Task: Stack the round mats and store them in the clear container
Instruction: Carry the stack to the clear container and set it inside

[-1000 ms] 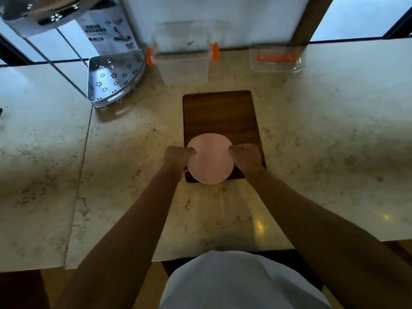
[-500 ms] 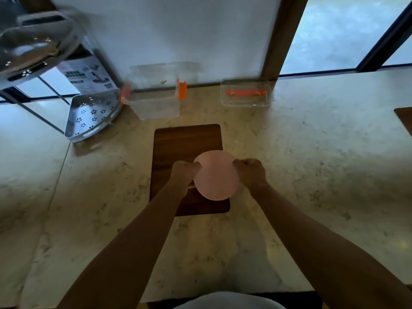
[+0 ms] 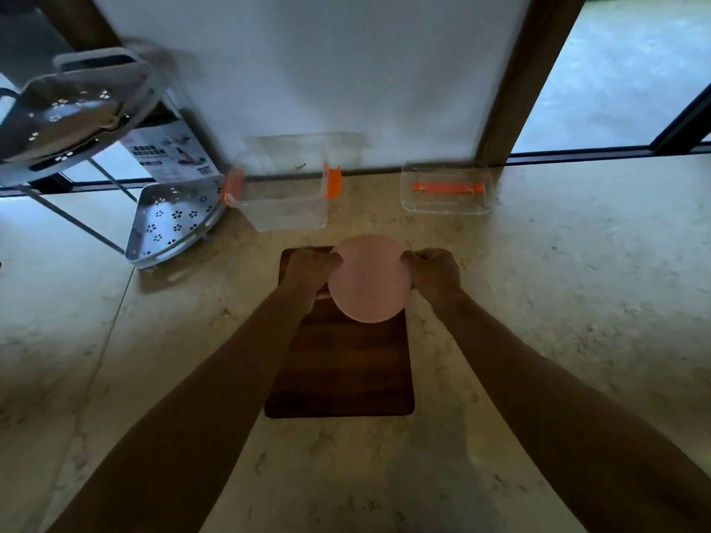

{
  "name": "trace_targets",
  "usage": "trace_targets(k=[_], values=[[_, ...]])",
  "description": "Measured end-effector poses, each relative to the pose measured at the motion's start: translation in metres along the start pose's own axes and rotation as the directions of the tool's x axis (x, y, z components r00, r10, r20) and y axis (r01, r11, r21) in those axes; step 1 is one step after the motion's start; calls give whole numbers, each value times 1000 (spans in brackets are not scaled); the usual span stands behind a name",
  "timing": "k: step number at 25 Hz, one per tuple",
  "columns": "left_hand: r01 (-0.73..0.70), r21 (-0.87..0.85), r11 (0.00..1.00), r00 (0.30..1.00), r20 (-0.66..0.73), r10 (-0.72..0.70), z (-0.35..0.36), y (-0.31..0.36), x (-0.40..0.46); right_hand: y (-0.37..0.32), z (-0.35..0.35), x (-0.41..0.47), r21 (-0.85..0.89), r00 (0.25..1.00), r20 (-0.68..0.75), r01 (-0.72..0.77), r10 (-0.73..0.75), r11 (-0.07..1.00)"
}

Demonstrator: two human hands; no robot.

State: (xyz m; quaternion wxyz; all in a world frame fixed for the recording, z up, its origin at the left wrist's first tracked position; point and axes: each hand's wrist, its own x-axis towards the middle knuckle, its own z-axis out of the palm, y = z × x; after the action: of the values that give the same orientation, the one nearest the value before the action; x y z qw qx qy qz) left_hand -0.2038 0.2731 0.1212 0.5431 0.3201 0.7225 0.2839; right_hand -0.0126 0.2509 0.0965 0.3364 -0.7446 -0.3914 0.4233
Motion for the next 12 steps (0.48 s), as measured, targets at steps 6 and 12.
trace_targets(k=[6, 12], values=[[-127, -44, 991, 988, -97, 123, -68, 51, 43, -77, 59, 29, -16, 995, 34, 99, -98, 995], [-239, 96, 966, 951, -176, 253, -122, 122, 104, -161, 108, 83, 32, 983, 45, 178, -179, 984]])
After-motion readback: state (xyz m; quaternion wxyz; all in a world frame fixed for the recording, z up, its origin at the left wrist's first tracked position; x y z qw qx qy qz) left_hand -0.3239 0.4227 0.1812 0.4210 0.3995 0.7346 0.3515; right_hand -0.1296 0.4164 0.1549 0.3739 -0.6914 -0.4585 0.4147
